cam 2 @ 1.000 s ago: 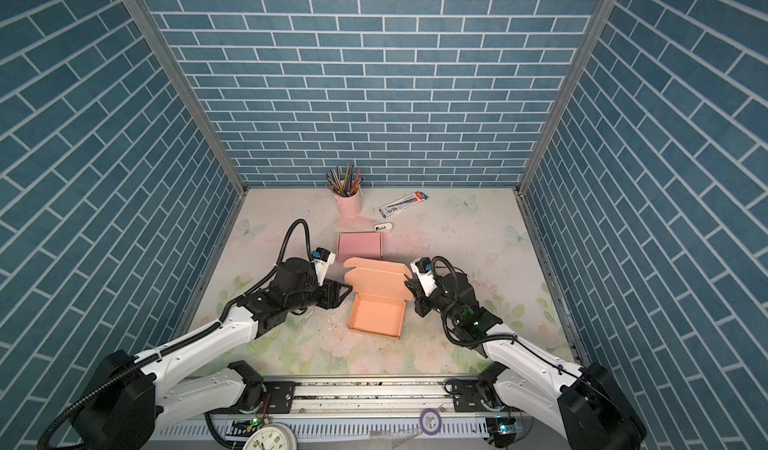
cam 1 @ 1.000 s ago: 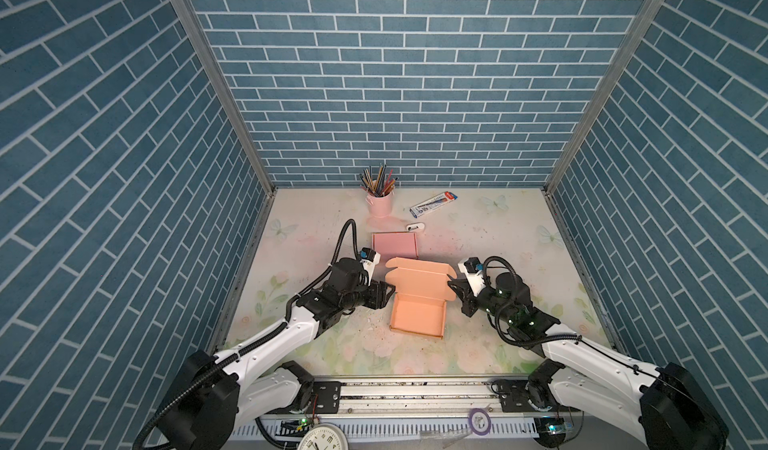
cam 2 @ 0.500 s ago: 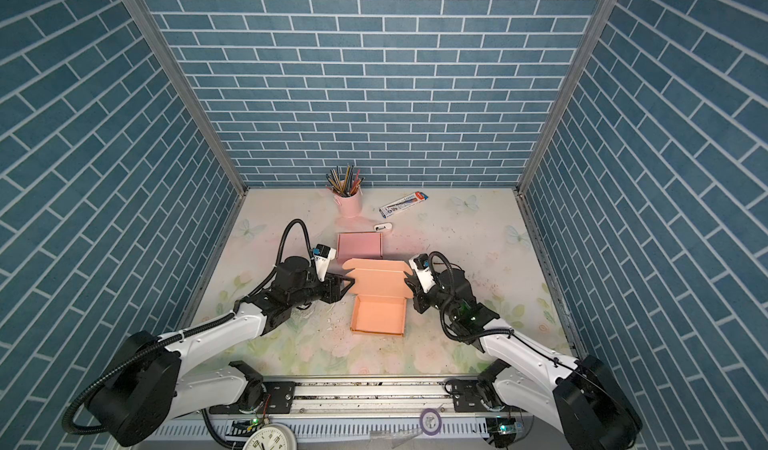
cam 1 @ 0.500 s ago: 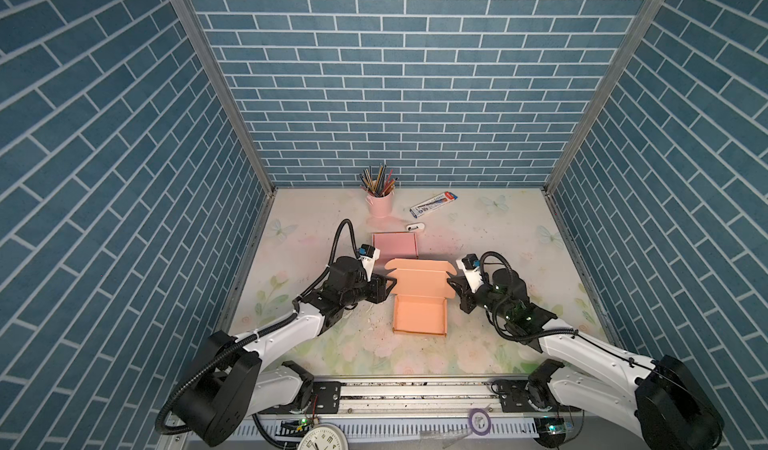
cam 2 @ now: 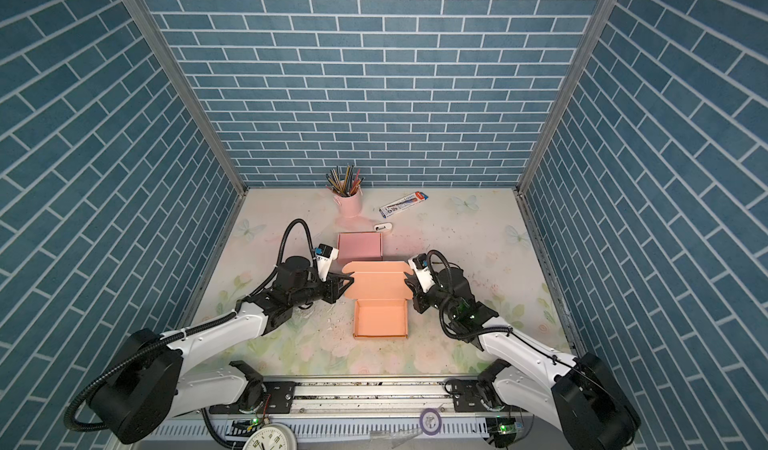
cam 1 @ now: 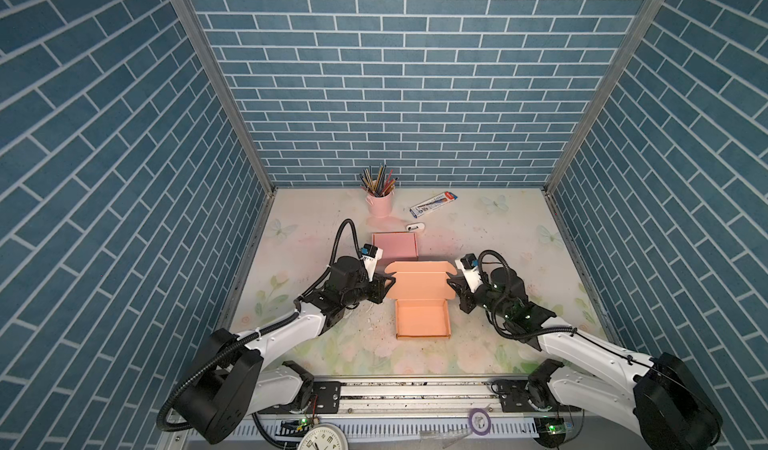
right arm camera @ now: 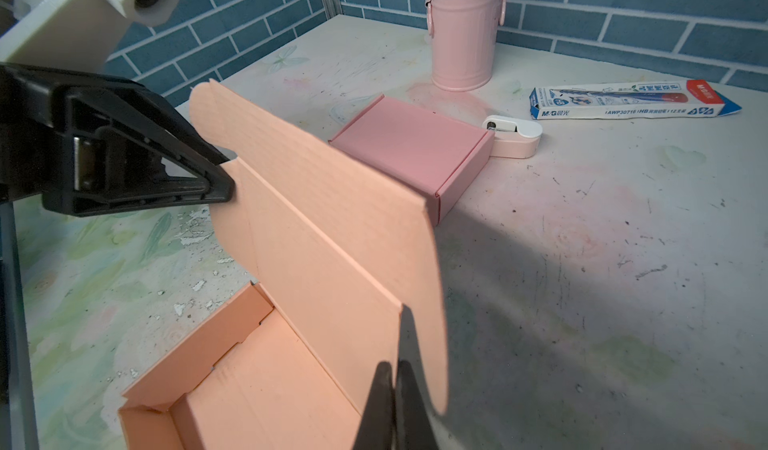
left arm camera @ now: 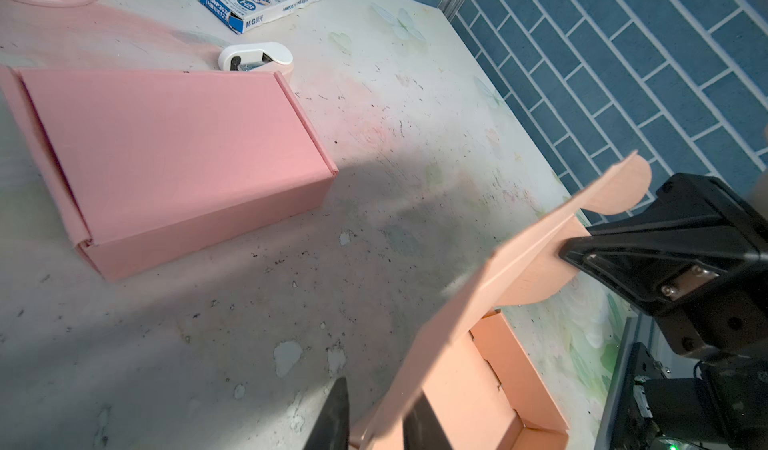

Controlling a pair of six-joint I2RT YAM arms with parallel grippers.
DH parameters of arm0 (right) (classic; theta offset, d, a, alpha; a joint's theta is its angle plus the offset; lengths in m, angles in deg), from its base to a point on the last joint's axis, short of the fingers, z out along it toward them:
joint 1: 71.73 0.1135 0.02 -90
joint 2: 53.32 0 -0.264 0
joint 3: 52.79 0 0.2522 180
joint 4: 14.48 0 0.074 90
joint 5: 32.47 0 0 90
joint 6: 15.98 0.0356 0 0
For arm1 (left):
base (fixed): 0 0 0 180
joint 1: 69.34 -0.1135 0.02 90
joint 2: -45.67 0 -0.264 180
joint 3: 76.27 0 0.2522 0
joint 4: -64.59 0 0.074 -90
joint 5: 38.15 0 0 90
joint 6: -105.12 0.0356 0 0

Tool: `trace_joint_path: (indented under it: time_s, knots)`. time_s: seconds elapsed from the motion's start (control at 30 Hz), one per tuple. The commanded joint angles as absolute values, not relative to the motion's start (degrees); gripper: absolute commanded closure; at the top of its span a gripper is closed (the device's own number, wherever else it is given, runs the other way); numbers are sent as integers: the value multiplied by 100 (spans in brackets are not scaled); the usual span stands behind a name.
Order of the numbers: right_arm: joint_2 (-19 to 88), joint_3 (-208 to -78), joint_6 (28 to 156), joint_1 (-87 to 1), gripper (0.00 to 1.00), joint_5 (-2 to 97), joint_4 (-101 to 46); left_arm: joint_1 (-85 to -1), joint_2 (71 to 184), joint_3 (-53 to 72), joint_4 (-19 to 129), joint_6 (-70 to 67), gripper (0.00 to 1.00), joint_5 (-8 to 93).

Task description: Fold the paper box

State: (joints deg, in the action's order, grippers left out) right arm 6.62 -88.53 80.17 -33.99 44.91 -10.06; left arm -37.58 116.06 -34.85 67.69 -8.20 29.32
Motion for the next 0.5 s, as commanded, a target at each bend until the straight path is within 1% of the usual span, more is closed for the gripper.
trace_joint_path:
  time_s: [0.0, 0.2, 0.33, 0.47]
  knots:
    - [622, -9039, 7899, -3416, 98, 4610, -1136, -3651, 11478, -3383, 6567, -742, 78, 3180]
    - [636, -9017, 7939, -3412, 98, 4663, -1093, -3527, 11383, -3370, 6433, -765, 79, 3424]
    - [683, -9069, 7934, -3412, 97, 4594, -1139, -3458, 11350, -3319, 6288, -733, 85, 3571]
    - [745, -9161, 7876, -3412, 98, 4612, -1299, -3310, 11204, -3291, 6085, -694, 87, 3764]
